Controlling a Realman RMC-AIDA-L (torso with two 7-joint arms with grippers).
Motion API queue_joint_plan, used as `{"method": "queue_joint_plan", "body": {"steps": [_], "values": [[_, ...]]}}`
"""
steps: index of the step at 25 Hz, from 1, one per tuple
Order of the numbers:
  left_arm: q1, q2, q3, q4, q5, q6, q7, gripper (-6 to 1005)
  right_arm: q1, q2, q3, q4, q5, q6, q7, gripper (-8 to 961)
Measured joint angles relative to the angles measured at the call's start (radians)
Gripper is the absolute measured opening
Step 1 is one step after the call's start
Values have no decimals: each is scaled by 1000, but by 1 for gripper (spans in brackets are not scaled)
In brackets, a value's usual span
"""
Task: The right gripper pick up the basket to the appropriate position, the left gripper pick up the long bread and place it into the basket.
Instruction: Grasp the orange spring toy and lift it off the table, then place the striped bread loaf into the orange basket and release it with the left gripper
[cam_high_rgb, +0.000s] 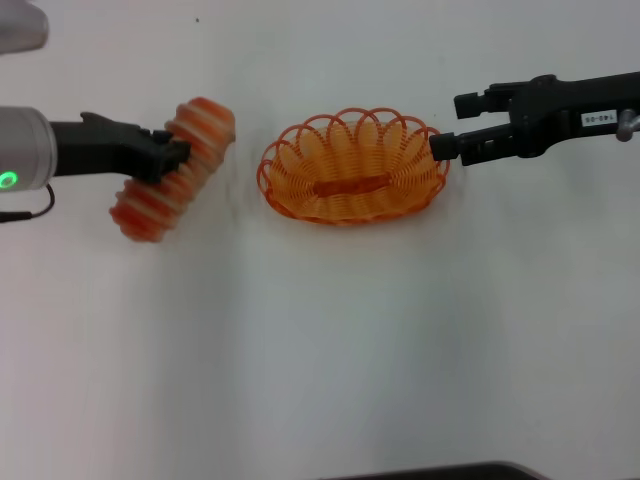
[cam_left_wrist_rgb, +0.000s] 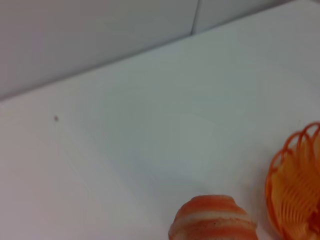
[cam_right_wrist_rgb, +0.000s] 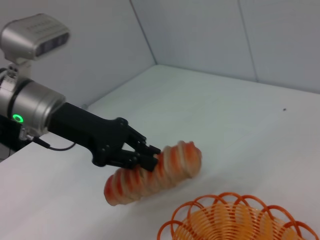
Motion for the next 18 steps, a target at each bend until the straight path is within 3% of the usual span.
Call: {"method": "queue_joint_plan", "body": {"steps": [4,8,14,18], "values": [[-9,3,-38,57,-57,54,47,222,-14,-13,49,-2,12,-18,-1,948],[-81,4,-58,47,-147,107,144,186,-22,-26,101,3,12,-46,-9,948],[-313,-1,-47,-201,-182,108,257,133,-29,-29,114,9,12,-66,-17,948],[-406,-4,-24,-353,-205,79,314,103,-36,-25,114,10,12,-66,-25,948]]}}
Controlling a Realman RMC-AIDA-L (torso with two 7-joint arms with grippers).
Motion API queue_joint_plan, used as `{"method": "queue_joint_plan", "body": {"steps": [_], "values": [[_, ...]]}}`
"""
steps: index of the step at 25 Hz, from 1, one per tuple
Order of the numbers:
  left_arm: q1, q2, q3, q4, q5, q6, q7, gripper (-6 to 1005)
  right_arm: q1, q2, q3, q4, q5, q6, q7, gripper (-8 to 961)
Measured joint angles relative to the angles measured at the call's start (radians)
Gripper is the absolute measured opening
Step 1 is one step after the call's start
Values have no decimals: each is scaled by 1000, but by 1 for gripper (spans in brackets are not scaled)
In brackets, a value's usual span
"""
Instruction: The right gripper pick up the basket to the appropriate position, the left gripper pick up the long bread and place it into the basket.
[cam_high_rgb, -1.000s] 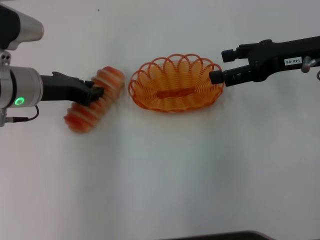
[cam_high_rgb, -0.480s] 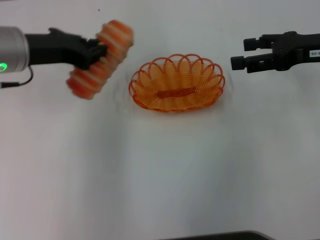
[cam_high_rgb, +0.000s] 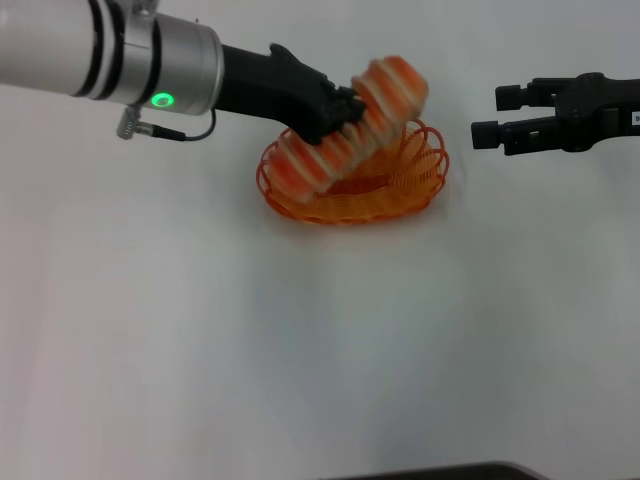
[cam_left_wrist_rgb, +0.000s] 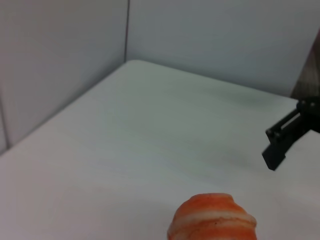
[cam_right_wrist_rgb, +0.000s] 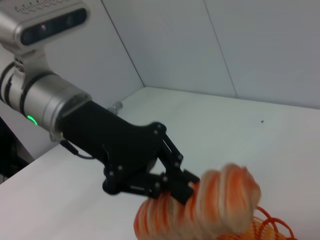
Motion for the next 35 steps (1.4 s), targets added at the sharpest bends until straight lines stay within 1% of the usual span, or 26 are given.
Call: {"method": "queue_joint_plan", "body": {"steps": [3,8,14,17,19,20,21,22,24,27,28,29,30,31,33,35], "values": [[-29,2,27,-50,-2,-11,6,89,-4,1,0,8,0,0,-2,948],[-23,-2,59,-53,-3,-47,-1,65,-4,-4,1,33,0,0,-4,948],[-2,2,53,-51,-39,-55,-3,198,3,-6,1,36,0,0,-10,948],[19,5,34,-31,-47,-49,-3,329,6,-4,-3,36,0,0,-12,948],[56,5,0,15,-60,-28,-2,416,8,-4,-6,36,0,0,-12,948],[82,5,-26,45,-78,-11,0,455,8,-4,-6,36,0,0,-12,948],[124,5,-66,85,-106,18,3,494,9,-4,-6,36,0,0,-12,948],[142,7,-86,105,-121,34,5,534,10,-4,-5,36,0,0,-12,948],[201,11,-170,149,-162,106,13,612,12,-4,-2,36,1,0,-12,948],[268,23,-308,164,-184,230,30,736,17,-4,-6,36,14,0,-12,948],[295,35,-370,157,-187,291,42,779,20,-4,-8,36,18,0,-12,948],[316,48,-412,144,-187,339,52,821,22,-3,-9,36,20,0,-12,948],[327,56,-433,136,-187,361,56,864,25,-3,-10,36,21,0,-12,948],[353,83,-470,108,-188,417,66,864,28,-3,-10,36,22,0,-12,948],[385,127,-501,59,-188,482,79,864,36,-3,-11,36,22,0,-16,948],[405,154,-531,22,-188,528,101,864,43,-2,-12,36,22,0,-25,948]]}}
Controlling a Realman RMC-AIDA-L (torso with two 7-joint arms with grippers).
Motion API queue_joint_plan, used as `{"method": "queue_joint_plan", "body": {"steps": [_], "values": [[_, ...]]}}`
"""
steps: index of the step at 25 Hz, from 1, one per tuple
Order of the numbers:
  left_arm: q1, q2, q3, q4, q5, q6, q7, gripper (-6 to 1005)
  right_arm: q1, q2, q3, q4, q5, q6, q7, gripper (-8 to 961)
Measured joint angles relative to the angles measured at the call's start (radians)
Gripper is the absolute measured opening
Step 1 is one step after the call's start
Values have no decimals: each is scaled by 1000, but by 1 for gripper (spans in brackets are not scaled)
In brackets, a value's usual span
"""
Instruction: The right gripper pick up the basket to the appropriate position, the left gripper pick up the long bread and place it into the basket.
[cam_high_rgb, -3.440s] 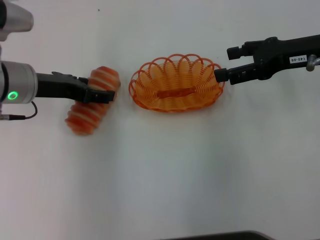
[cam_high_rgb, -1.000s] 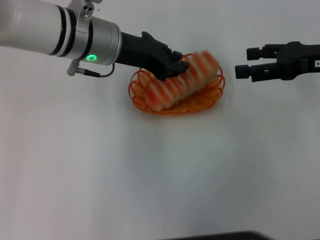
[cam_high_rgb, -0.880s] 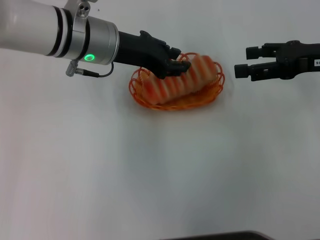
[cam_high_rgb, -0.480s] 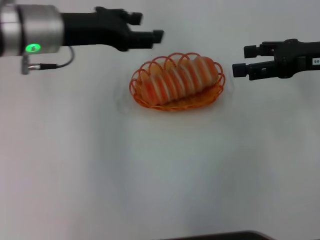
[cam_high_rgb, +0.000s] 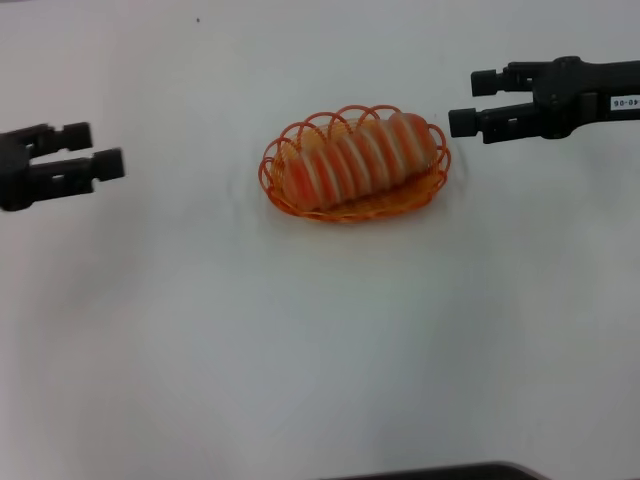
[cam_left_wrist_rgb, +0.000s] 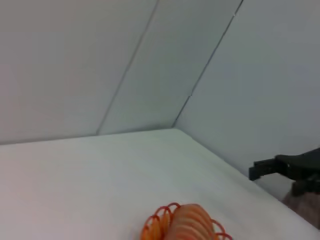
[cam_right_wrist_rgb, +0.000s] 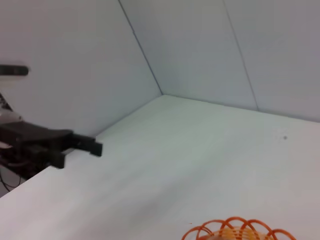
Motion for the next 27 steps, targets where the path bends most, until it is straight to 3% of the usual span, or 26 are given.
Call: {"method": "queue_joint_plan", "body": {"steps": [5,27], "values": [[22,14,-60,-30,3,54,36,864,28,2,-2,0,-4,1,-8,948],[1,18,-54,-33,75,98,36,864,50,-5,-80,2,-25,11,1,948]]}}
